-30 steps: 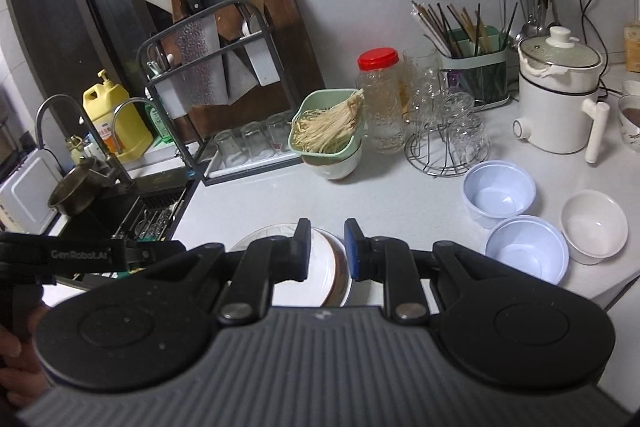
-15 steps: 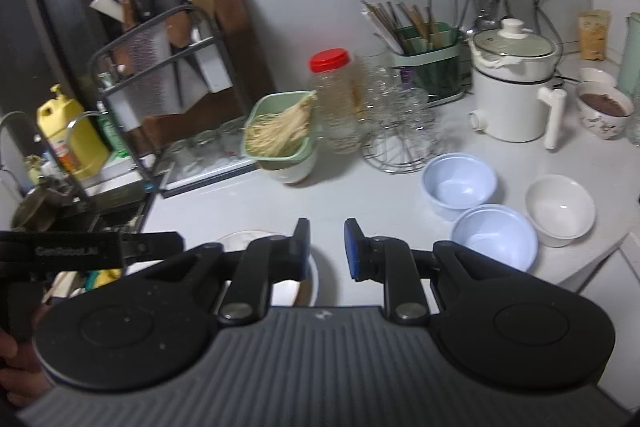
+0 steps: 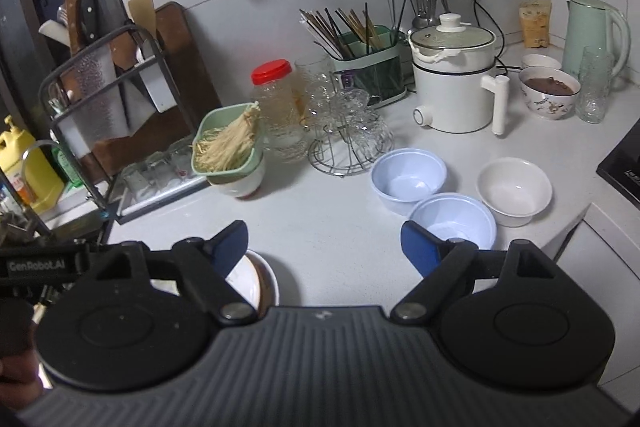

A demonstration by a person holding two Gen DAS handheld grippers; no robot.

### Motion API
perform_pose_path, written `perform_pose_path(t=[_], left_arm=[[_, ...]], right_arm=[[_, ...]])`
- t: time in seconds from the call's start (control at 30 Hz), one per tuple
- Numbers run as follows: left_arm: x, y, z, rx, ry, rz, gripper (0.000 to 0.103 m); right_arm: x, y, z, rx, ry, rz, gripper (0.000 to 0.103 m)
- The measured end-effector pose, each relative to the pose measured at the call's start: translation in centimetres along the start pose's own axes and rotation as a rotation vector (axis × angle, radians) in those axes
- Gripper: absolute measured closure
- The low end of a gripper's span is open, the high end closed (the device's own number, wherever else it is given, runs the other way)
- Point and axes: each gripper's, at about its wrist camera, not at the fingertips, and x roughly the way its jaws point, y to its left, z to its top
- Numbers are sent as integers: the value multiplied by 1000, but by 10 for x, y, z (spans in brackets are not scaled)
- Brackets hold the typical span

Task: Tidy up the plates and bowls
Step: 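Move both open grippers to the large pale blue bowl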

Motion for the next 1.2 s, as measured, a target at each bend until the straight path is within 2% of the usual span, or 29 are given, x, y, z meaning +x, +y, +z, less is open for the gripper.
perform_pose_path(t=[0.17, 0.37, 0.53, 0.63, 0.73, 1.03, 1.1, 1.2], left_arm=[[7, -11, -2, -32, -6, -50, 7], [27, -44, 1, 18, 3, -74, 7], [53, -68, 4, 49, 17, -68, 7], [69, -84, 7, 98, 23, -47, 7], [87, -96, 11, 136, 26, -57, 7], [148, -127, 19, 178, 96, -84, 7], [157, -134, 22, 174, 128, -84, 7], [162, -145, 27, 204, 127, -94, 7]], right_arm=[[3, -9, -5, 6, 22, -13, 18], [11, -39, 3, 37, 33, -67, 18], [23, -65, 7, 43, 37, -99, 18], [32, -82, 6, 67, 39, -113, 18], [41, -98, 6, 70, 31, -131, 18], [69, -138, 4, 99, 56, -140, 19], [74, -144, 6, 104, 55, -136, 19], [80, -149, 8, 103, 58, -136, 19]])
